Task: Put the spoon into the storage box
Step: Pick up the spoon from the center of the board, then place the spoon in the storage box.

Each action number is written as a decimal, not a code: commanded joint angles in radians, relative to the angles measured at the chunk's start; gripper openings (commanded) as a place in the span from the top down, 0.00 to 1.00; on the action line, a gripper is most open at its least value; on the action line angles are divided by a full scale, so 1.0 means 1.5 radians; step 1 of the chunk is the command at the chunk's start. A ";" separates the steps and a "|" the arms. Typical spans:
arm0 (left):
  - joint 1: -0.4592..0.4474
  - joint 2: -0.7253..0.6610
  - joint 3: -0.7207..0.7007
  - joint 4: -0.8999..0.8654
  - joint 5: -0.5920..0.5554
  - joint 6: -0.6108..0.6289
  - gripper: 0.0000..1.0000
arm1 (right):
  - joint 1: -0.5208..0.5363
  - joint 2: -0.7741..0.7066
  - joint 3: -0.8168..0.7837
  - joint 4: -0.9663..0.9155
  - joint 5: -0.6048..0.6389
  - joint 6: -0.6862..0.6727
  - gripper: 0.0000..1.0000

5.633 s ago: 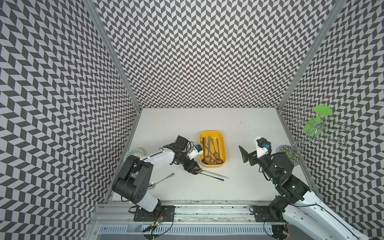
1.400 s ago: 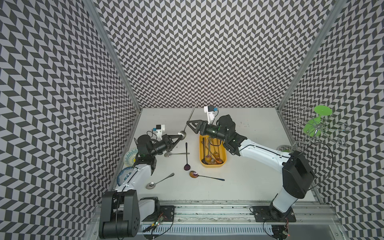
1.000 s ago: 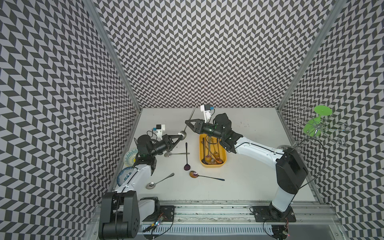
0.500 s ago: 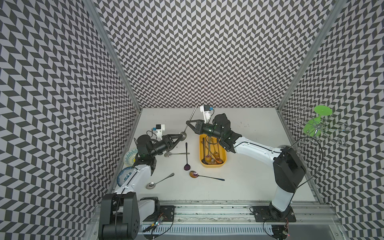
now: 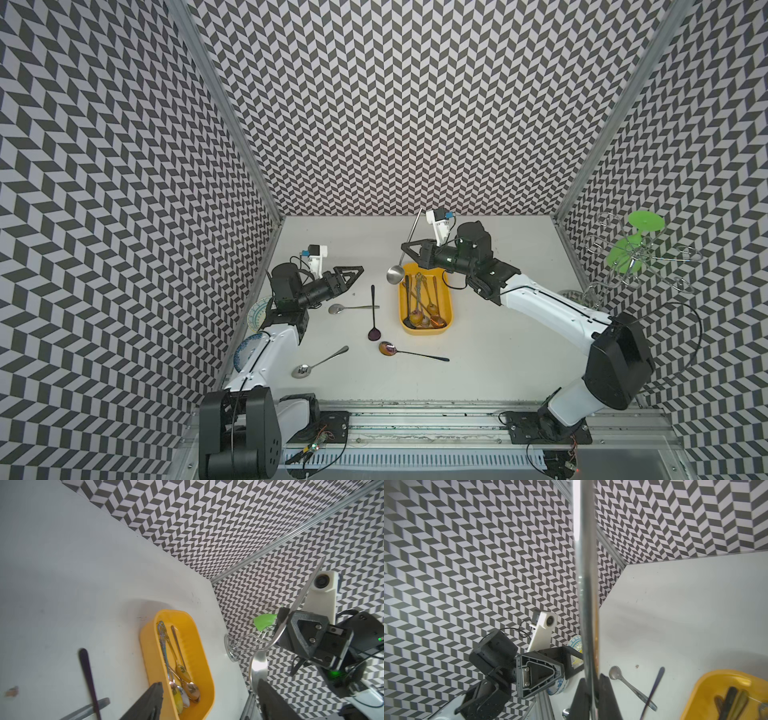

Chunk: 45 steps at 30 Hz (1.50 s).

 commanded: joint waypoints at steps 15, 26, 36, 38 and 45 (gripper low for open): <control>-0.008 0.007 0.178 -0.369 -0.147 0.540 0.19 | -0.083 0.048 0.015 -0.248 -0.051 -0.202 1.00; -0.052 0.020 0.289 -0.700 -0.333 0.939 0.15 | -0.078 0.116 -0.011 -0.195 -0.090 -0.165 1.00; -0.053 0.004 0.278 -0.829 -0.427 1.087 0.11 | -0.051 0.149 -0.008 -0.186 -0.090 -0.163 0.90; -0.052 0.004 0.261 -0.842 -0.455 1.105 0.10 | -0.051 0.156 0.009 -0.212 -0.078 -0.171 0.82; -0.048 -0.002 0.198 -0.849 -0.523 1.154 0.11 | -0.053 0.117 0.015 -0.254 -0.033 -0.192 0.58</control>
